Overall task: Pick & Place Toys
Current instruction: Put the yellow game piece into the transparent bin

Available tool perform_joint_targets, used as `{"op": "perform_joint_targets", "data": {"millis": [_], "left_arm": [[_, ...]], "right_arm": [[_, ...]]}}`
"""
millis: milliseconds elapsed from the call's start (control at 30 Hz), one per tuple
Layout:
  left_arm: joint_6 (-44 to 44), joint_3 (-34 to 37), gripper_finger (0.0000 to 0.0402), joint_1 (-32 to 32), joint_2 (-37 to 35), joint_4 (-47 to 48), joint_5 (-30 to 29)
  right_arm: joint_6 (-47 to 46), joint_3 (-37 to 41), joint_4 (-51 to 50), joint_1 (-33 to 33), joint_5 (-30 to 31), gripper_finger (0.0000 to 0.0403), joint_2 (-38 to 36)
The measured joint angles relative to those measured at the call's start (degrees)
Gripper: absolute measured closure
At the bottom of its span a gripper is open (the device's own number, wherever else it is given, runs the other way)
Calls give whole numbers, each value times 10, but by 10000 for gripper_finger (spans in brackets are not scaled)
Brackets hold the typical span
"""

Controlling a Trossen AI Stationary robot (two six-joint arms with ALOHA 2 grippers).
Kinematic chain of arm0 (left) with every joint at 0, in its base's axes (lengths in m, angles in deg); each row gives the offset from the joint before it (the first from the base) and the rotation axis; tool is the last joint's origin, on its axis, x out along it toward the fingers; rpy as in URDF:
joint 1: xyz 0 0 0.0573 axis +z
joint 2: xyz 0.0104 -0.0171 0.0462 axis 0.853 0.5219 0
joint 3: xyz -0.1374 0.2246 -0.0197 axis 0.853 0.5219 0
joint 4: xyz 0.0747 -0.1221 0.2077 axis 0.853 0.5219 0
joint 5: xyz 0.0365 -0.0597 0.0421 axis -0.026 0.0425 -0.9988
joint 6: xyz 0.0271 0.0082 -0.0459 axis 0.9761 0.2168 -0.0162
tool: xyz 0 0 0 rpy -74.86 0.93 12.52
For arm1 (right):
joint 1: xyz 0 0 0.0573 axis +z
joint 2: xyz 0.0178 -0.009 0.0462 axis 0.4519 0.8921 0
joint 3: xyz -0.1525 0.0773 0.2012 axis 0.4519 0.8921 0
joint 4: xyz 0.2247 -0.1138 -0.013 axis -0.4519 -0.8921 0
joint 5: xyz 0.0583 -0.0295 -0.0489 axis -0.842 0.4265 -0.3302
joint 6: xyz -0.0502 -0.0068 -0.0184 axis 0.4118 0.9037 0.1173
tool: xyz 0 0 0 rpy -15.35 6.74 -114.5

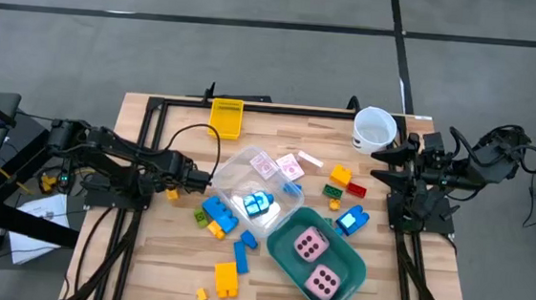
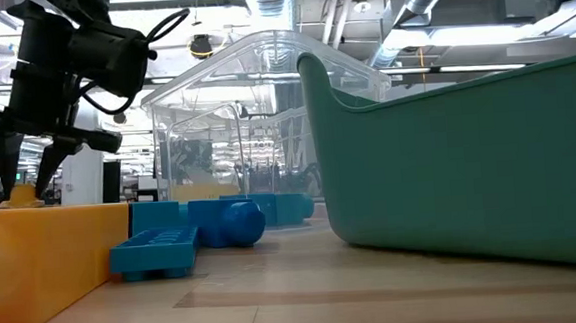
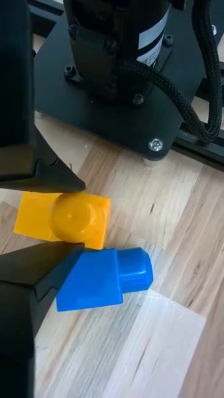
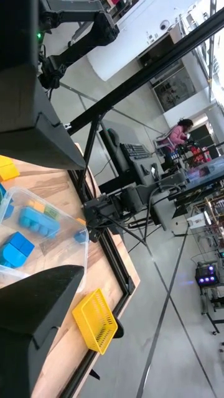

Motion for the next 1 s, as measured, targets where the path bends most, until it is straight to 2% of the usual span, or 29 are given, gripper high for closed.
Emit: {"op": "perform_joint_targets", "data": {"millis": [333,767,1000], "left_arm": [[36,-9,298,-51,-12,6,44],[43,-10,299,-156,-105,-4,66],[43,-10,299,-198,-114,-73,65]], "right_arm": [[0,0,0,0,0,148,0],[5,0,0,0,0,148,0],[5,0,0,0,0,148,0]]}}
